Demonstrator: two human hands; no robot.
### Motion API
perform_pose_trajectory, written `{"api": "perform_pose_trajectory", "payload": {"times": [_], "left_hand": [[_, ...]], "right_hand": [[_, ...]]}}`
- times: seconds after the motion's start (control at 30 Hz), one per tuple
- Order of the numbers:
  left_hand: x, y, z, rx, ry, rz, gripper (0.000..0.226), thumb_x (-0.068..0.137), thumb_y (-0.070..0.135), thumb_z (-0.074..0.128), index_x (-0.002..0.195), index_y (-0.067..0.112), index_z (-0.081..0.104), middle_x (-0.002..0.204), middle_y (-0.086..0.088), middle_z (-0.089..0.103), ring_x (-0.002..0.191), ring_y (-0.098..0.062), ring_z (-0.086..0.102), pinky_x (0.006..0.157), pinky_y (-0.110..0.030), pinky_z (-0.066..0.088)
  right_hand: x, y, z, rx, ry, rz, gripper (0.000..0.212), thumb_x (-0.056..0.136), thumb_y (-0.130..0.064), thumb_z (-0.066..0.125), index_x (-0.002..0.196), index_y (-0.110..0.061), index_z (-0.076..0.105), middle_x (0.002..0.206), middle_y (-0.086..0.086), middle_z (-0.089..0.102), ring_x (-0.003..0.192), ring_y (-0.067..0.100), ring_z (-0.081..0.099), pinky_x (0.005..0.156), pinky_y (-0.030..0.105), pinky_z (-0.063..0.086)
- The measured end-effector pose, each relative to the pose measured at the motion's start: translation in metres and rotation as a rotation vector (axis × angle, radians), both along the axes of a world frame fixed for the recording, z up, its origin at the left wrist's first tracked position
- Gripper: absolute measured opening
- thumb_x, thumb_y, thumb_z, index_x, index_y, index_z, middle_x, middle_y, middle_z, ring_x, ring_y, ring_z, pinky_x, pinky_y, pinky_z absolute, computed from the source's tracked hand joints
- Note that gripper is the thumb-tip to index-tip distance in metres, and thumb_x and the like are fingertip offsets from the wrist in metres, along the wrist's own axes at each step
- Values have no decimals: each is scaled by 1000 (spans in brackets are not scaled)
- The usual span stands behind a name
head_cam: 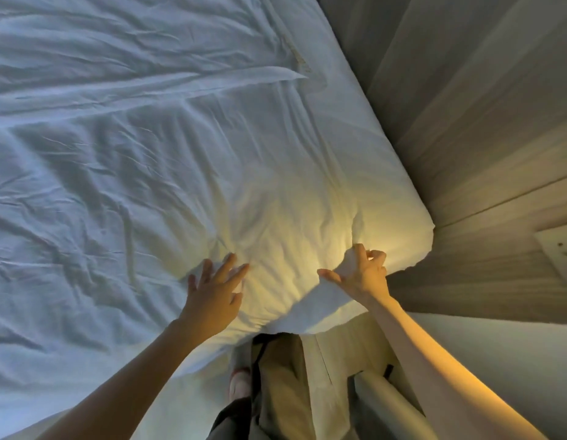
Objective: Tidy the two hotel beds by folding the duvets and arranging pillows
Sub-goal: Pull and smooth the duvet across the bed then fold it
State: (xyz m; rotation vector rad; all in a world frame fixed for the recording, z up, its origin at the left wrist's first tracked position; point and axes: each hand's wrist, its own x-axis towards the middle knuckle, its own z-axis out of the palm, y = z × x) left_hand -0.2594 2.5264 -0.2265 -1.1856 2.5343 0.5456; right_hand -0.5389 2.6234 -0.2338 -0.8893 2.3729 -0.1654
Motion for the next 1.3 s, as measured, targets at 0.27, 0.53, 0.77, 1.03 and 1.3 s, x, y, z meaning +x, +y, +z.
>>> {"api": "perform_pose_trajectory", "payload": {"times": [0.27,0.53,0.77,1.03,1.3], "left_hand": [[10,17,-5,-20,13,-4,59,90,36,56,146,27,40,153,-7,36,132,-48,39,98,-65,38],[10,24,-11,41,26,79,61,98,42,44,152,33,17,161,3,13,146,-37,13,115,-55,17],[18,25,-12,44,-29,31,61,99,39,41,152,36,12,161,5,12,147,-36,12,116,-51,15],[19,29,3,296,56,168,56,102,28,39,152,34,15,160,1,16,147,-27,13,118,-46,20],[34,65,96,335,289,165,76,94,38,57,152,40,8,161,-6,9,148,-19,13,115,-38,23]], "right_hand": [[13,25,-4,-192,-128,-9,97,60,-55,85,131,-17,31,130,8,39,100,22,49,78,28,45],[15,19,3,-100,-250,-182,79,65,-60,79,120,-13,47,118,7,55,101,25,53,77,31,43],[34,30,2,-86,-142,0,63,69,-62,74,104,-15,53,113,2,50,104,21,47,82,31,43],[33,60,16,13,-378,-4,62,84,-50,68,130,-11,53,120,9,61,106,26,57,87,35,46],[59,44,118,-122,-393,-37,39,79,-39,75,86,-1,68,82,10,67,77,27,66,65,34,52]]}}
